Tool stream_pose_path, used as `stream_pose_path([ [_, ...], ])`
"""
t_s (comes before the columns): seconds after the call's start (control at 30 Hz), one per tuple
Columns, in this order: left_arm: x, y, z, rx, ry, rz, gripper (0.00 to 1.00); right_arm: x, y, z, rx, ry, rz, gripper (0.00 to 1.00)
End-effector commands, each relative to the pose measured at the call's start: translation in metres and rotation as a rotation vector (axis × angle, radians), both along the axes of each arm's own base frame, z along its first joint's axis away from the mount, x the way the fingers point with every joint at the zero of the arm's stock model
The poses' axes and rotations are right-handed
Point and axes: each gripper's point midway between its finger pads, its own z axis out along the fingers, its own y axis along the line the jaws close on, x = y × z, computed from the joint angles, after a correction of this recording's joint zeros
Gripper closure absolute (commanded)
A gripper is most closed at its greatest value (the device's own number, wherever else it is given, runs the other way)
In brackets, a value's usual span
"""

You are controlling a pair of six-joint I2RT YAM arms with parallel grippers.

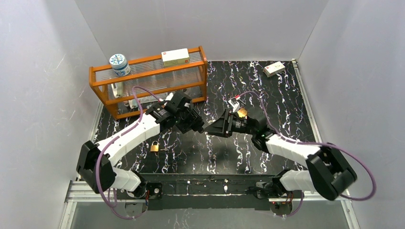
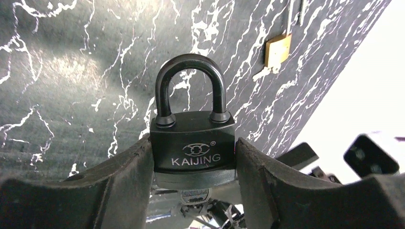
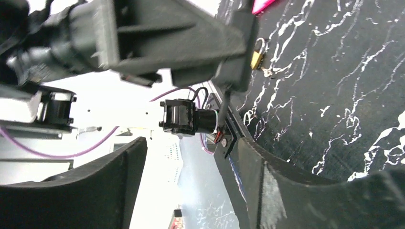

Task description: Unlock with the key

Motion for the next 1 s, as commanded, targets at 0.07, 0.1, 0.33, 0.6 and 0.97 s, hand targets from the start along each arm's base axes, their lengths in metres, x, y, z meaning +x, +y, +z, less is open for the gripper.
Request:
stream_pose_path([
  [0.07,0.019,0.0,0.031,-0.067,-0.159,0.029,1.0,-0.002,-0.01,0.034,0.017,-0.194,-0.031,0.21],
  [0.1,0.019,-0.002,0.032,-0.072,-0.159,0.017,1.0,0.0,-0.01,0.035,0.012,-0.205,-0.035,0.22],
  [0.33,0.026,-0.01,0.052,-0.134,-0.206,0.001,1.0,0.035,-0.004,0.009,-0.156,-0.08,-0.146,0.3],
  [0.6,0.026,-0.017,0.055,-0.178,-0.188,-0.022,1.0,0.038,0.008,0.024,-0.114,-0.108,-0.122,0.43],
  [0.97,0.027,-0.022,0.056,-0.22,-0.173,-0.029,1.0,0.036,0.016,0.017,-0.081,-0.036,-0.094,0.84],
])
